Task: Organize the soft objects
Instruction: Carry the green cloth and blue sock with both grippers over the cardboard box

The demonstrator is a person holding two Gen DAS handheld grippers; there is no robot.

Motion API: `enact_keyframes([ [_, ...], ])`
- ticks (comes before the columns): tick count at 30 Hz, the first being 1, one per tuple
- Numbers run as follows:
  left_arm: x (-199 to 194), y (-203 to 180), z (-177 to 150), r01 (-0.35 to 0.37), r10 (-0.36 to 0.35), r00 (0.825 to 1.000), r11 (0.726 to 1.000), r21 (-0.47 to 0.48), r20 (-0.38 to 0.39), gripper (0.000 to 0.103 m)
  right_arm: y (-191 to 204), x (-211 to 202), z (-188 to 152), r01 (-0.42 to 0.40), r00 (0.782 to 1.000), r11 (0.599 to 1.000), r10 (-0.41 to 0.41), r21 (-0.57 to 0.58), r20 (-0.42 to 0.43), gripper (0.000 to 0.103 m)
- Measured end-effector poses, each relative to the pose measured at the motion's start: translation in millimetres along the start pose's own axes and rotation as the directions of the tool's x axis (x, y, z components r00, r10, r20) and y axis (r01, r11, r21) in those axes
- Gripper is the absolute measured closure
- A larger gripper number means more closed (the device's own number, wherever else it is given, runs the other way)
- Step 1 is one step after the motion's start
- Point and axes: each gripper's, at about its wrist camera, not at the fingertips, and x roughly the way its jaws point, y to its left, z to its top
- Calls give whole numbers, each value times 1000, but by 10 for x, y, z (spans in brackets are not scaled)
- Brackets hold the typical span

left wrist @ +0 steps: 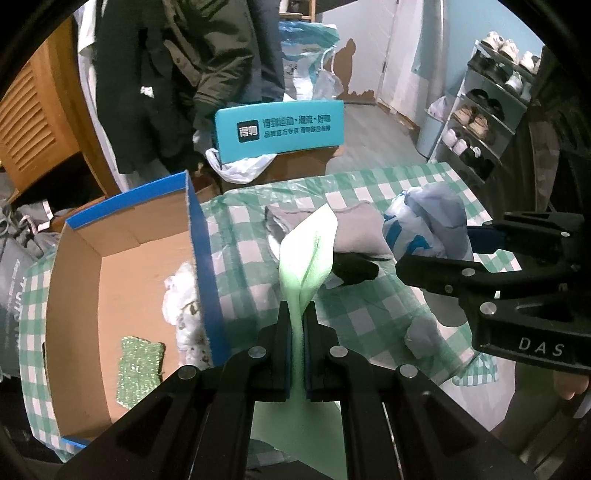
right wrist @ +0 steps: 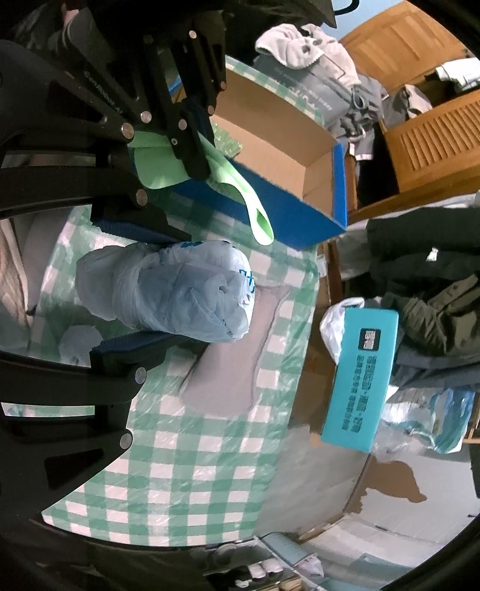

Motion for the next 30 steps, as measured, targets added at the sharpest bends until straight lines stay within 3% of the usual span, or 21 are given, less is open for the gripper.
enact_keyframes([
  [30, -144, 848, -169, -25, 29, 999, 987, -162, 22, 98, 808, 300, 419, -69, 997, 991, 66, -115, -30, 60],
])
